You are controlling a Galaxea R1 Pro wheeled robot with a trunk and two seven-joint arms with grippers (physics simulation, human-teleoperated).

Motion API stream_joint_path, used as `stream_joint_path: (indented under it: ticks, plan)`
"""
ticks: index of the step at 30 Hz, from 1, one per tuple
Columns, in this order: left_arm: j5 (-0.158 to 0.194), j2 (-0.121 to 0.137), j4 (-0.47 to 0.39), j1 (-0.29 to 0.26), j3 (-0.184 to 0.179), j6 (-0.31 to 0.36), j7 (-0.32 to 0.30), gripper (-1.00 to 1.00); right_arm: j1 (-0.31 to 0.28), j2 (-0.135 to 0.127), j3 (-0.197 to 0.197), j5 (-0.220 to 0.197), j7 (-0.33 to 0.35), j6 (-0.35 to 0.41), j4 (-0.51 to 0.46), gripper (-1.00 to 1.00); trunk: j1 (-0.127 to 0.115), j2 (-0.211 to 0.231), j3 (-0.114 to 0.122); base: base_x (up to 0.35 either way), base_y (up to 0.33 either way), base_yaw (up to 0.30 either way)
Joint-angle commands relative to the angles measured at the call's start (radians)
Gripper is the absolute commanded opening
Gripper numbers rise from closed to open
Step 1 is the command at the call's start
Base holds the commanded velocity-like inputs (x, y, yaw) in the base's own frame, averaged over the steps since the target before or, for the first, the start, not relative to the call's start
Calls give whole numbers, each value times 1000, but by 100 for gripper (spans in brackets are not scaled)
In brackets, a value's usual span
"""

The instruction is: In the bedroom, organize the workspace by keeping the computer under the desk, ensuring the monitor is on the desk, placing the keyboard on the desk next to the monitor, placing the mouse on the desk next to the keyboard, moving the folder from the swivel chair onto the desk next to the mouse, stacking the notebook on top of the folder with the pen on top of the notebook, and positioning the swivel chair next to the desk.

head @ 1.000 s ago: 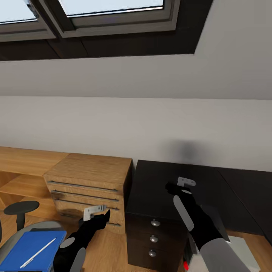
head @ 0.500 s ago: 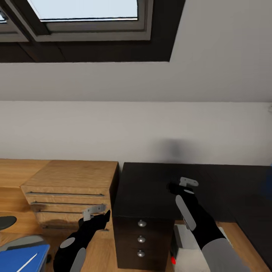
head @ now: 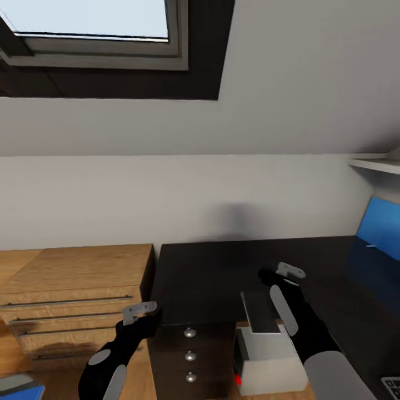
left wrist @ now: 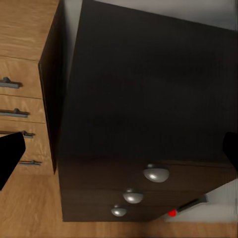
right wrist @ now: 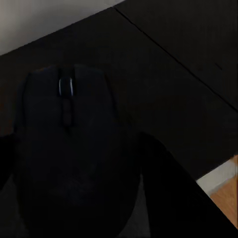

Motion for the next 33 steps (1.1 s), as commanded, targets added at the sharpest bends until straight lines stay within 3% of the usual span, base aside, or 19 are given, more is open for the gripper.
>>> stream_joint_path:
  ticks: [1,4,10,16,33]
  plan:
    - [11,0,-2,-1,-1,4,9,100,-1,0,-2,-10,-7,1,-1,-100,-4,6,3,0,0,-266]
    - [11,0,-1,-1,-1,4,9,100,-1,-1,-15,-9,3,1,11,-100,-15,27,15,0,0,-266]
    - [11,0,-1,-1,-1,4,8,100,-1,-5,-30,-8,6,-1,49,-100,-15,27,20,0,0,-266]
    - [11,0,-1,10,-1,4,8,100,-2,-62,-79,-10,48,-45,150,-100,-15,27,26,0,0,-266]
    - [11,3,-1,12,-1,4,8,100,-2,-79,-86,-9,66,-67,166,-100,-15,27,42,0,0,-266]
